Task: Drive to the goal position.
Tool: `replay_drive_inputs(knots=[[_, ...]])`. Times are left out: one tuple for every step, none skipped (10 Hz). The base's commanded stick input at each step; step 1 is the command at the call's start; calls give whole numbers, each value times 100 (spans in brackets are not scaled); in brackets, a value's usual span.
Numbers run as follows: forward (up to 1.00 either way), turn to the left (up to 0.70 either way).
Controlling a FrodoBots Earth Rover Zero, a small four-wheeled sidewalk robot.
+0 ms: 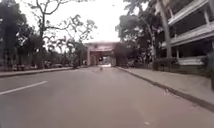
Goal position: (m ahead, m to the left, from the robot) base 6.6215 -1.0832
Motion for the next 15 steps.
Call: replay_drive_inputs(knots=[[100,0],[100,0],[100,0],[100,0],[100,0],[100,0],[100,0],[100,0],[100,0],[100,0],[100,0],[100,0],[100,0],[100,0],[100,0]])
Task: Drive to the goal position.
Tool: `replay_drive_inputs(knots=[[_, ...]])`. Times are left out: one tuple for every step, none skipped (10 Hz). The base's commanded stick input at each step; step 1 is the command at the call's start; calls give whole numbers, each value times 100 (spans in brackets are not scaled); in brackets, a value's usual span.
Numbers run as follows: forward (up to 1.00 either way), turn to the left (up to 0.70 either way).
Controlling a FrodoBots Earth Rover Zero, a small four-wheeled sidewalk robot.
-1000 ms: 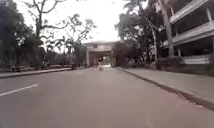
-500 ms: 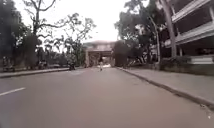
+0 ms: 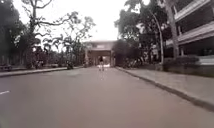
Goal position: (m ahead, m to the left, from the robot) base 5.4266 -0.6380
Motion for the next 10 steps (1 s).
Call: replay_drive_inputs(knots=[[100,0],[100,0],[100,0],[100,0],[100,0],[100,0],[100,0],[100,0],[100,0],[100,0]])
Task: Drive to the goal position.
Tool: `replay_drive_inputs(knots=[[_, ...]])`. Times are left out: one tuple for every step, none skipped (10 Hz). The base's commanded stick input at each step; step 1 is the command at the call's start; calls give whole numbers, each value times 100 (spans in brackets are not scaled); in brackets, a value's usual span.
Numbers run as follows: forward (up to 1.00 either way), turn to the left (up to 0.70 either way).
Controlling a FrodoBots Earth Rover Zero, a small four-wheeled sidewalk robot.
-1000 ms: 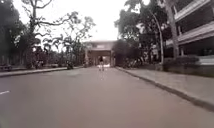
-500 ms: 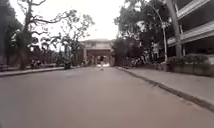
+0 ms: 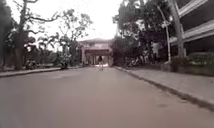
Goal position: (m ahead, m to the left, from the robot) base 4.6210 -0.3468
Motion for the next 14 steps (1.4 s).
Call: replay_drive_inputs(knots=[[100,0],[100,0],[100,0],[100,0],[100,0],[100,0],[100,0],[100,0],[100,0],[100,0],[100,0],[100,0],[100,0],[100,0]])
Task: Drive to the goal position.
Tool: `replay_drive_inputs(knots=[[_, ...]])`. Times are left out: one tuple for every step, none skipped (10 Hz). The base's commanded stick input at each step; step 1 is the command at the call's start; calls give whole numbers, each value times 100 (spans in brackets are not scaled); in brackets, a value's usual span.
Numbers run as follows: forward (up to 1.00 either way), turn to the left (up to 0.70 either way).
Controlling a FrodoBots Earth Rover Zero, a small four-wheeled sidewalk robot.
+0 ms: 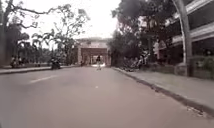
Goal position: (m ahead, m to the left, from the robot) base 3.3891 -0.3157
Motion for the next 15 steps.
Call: replay_drive_inputs(knots=[[100,0],[100,0],[100,0],[100,0],[100,0],[100,0],[100,0],[100,0],[100,0],[100,0],[100,0],[100,0],[100,0],[100,0],[100,0]])
